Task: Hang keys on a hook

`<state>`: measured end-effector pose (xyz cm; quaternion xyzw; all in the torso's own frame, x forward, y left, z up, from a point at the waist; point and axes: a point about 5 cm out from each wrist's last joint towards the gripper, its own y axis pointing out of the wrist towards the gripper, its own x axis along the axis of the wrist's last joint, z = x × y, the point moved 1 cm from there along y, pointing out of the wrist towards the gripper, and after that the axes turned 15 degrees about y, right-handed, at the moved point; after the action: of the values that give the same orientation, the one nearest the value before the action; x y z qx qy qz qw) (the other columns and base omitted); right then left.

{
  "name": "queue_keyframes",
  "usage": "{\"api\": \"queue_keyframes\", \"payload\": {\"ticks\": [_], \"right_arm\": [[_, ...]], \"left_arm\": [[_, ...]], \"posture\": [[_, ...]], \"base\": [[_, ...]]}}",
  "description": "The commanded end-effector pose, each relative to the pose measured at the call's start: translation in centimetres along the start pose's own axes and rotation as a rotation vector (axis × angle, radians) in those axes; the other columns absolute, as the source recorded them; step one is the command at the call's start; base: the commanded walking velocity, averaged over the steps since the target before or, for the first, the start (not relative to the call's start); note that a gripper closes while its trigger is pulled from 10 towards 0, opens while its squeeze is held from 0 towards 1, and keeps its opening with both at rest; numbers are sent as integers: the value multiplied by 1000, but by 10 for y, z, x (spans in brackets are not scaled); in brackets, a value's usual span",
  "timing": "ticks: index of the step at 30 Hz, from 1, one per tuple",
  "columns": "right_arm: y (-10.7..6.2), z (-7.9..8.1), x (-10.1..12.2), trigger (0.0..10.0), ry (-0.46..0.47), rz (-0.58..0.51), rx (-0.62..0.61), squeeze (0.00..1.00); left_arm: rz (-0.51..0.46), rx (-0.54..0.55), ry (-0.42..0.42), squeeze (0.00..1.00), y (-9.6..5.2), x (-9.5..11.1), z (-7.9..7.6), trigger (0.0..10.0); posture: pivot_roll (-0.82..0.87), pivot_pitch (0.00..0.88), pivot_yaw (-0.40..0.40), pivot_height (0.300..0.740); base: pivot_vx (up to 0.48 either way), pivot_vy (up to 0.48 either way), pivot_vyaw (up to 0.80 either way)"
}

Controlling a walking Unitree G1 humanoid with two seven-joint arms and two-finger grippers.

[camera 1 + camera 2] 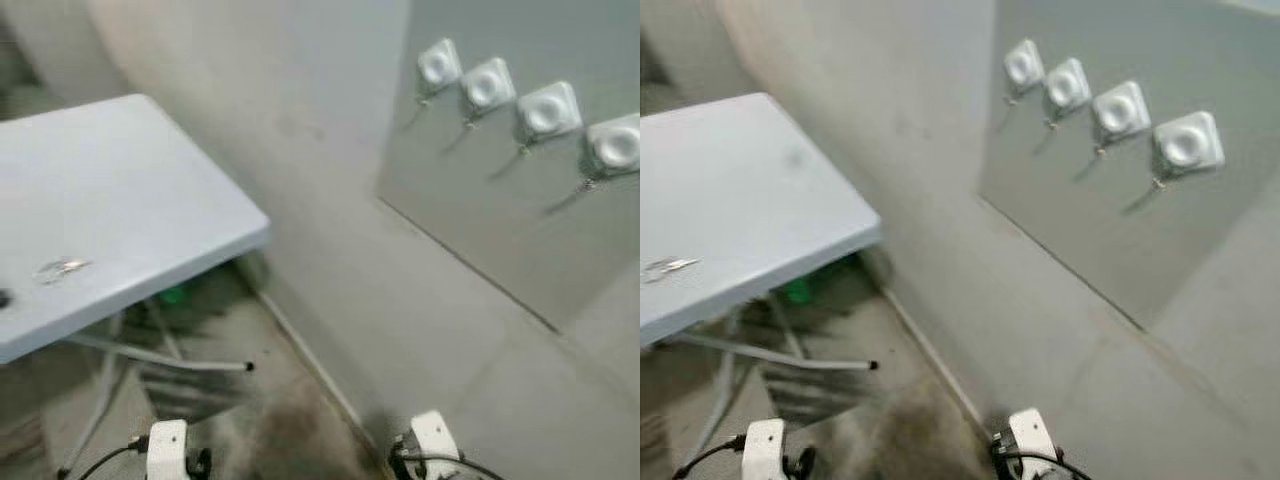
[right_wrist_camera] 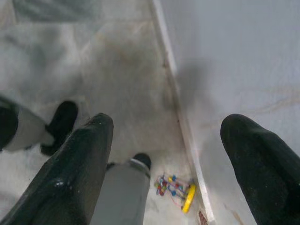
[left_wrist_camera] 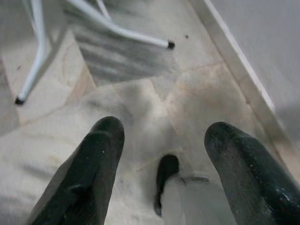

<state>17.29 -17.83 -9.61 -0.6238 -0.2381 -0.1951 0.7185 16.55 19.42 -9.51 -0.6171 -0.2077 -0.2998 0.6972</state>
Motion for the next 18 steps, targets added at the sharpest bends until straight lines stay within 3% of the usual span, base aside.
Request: {"api": "queue_keyframes", "payload": {"ticks": [1,18], "right_arm": [[0,0,-2,10000,11,8,-3,0],[1,1,1,10000,12,1,1,0]], "left_arm": [[19,8,-7,0,-1,-4,3,10000],[30,34,-19,0,0,-4,4,10000]], "posture": [[-95,0,-26,732],[-93,0,-26,732]], "base": [[0,0,800],[0,0,800]]}}
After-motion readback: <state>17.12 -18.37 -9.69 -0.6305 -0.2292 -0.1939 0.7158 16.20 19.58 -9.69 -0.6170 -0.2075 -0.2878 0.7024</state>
